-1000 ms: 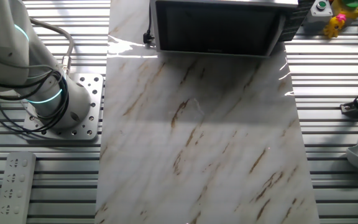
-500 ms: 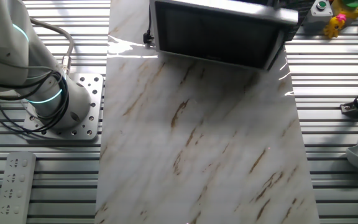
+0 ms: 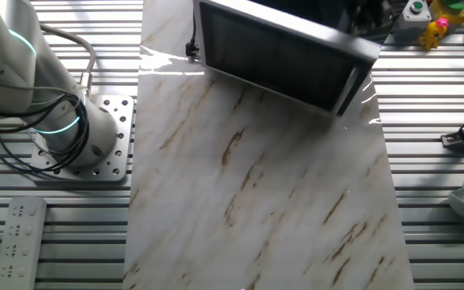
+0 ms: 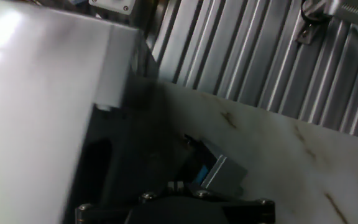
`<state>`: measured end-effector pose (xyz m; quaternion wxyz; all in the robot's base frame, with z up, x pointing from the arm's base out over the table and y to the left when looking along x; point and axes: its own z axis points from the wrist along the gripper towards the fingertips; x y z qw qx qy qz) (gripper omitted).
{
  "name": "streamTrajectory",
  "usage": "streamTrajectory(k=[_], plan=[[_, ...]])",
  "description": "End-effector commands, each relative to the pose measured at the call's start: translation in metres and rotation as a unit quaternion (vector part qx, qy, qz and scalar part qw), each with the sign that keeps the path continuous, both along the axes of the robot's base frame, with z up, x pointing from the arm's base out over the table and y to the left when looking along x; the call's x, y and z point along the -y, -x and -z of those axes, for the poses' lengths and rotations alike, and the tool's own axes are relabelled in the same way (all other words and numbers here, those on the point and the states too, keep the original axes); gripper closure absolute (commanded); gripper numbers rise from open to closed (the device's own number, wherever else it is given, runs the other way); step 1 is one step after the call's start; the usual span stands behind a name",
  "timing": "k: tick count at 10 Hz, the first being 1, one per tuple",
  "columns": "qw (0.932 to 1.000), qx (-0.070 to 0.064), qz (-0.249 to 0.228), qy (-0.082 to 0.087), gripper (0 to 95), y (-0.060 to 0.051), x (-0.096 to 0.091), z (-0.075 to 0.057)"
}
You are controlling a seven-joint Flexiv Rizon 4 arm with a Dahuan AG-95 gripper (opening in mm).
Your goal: Open the microwave door
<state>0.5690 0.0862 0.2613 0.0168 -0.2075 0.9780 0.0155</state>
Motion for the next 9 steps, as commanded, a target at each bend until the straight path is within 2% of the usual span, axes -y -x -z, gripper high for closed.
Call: streamTrajectory(k=[1,2,5,9], plan=[[1.0000,0.002,-0.007,0.001,95.0,0.012,0.010,0.001],[1.0000,0.002,-0.007,0.001,95.0,0.014,0.011,0.001],[1.0000,-0.003,0.008,0.001,95.0,0.003,-0.006,-0.006],[0.9999,-0.002,0.011,0.005,95.0,0.003,-0.006,-0.006]])
